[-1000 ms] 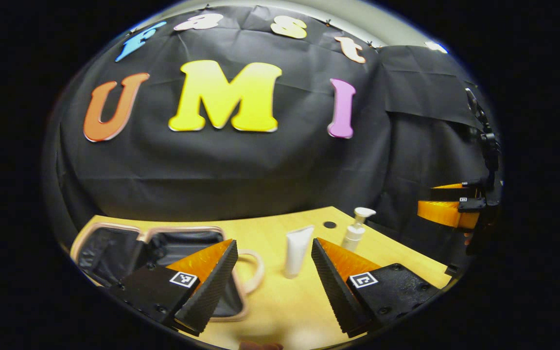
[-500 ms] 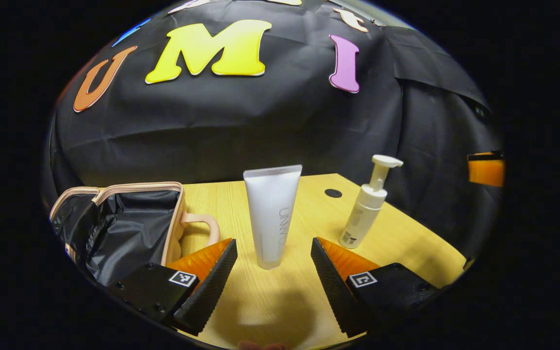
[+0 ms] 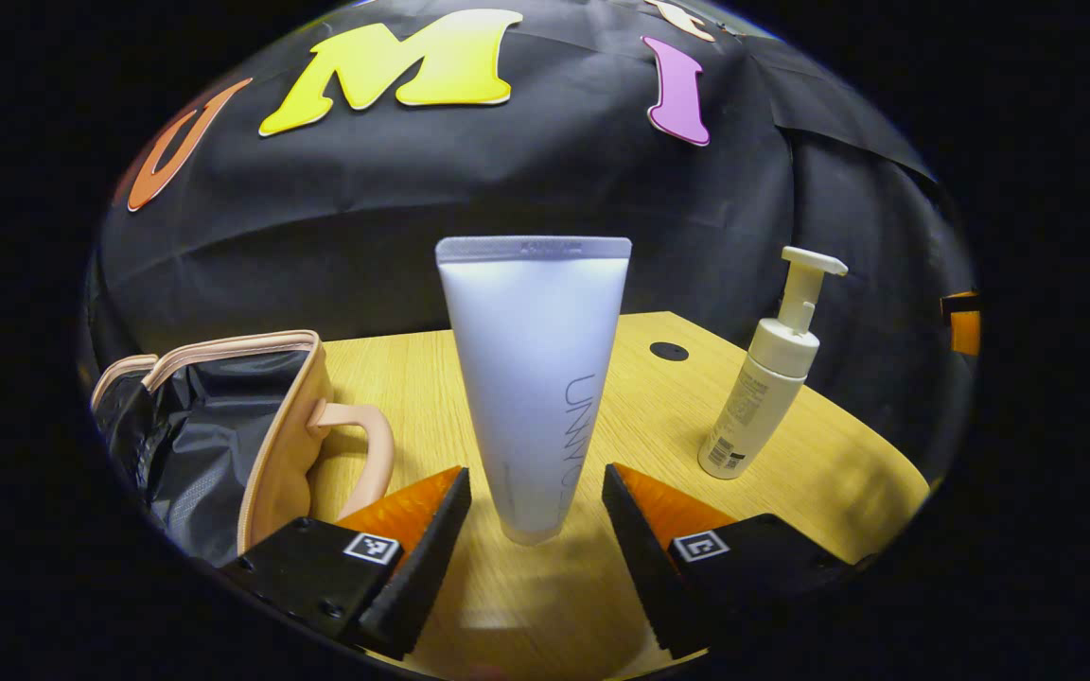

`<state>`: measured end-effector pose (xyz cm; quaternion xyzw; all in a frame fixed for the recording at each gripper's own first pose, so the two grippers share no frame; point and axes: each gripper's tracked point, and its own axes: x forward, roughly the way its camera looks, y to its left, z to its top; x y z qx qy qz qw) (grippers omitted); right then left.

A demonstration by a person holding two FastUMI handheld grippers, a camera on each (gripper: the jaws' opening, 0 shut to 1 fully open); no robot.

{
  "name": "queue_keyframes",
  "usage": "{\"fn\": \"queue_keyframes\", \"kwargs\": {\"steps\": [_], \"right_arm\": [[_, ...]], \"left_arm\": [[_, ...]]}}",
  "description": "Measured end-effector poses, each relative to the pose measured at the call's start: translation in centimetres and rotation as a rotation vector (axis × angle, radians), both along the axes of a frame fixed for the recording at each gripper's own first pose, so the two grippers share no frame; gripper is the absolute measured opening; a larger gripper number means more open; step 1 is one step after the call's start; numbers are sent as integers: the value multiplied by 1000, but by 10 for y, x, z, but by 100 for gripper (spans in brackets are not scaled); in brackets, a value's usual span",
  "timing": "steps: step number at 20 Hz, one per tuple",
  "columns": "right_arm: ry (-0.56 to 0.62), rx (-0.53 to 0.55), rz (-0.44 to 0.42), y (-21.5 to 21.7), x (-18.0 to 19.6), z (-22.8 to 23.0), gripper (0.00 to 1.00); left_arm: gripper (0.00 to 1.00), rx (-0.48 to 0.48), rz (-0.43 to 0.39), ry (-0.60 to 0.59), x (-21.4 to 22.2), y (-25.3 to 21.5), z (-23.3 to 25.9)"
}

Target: First open the suitcase, pack the skin care products into it, and then close the suitcase.

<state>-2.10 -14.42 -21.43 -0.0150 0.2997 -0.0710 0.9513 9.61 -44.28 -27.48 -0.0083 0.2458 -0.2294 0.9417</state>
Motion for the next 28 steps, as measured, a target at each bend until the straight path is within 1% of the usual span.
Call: {"fn": "queue_keyframes", "kwargs": {"steps": [1,3,5,6,7,8,11,12,13,14,15,16,20,22,25,28], "right_arm": [[2,9,-4,1,4,-5,80],[-2,21,-7,2,10,-15,80],[1,31,9,9,17,-28,80],[-4,38,22,14,21,-32,80],[-11,47,39,19,26,-37,80],[-10,51,51,23,33,-45,80],[13,88,71,35,47,-68,80],[13,92,77,39,50,-72,80],[12,90,86,43,54,-75,80],[11,90,98,47,57,-79,80],[8,93,106,52,60,-82,80],[6,98,114,56,63,-84,80],[5,126,115,75,81,-100,80],[-4,137,101,81,92,-107,80],[-19,143,91,90,116,-120,80],[-14,148,66,88,130,-131,80]], "left_arm": [[84,0,-13,5,1,-2,-1],[63,20,-24,-1,3,-1,-1],[54,27,-42,4,2,-2,-1],[54,25,-50,7,0,-2,0],[59,24,-58,9,-1,-4,0],[51,24,-61,9,-1,-4,0],[47,8,-45,12,-2,-3,0],[53,0,-38,15,-3,-3,1],[47,-9,-33,17,-5,-2,2],[47,-15,-25,12,-6,0,6],[53,-17,-19,7,-6,2,11],[47,-20,-13,-5,-8,5,19],[47,-28,-15,-47,-23,18,67],[47,-30,-2,-51,-37,27,88],[47,-19,50,-42,-58,49,112],[46,3,106,-41,-76,73,132]]}}
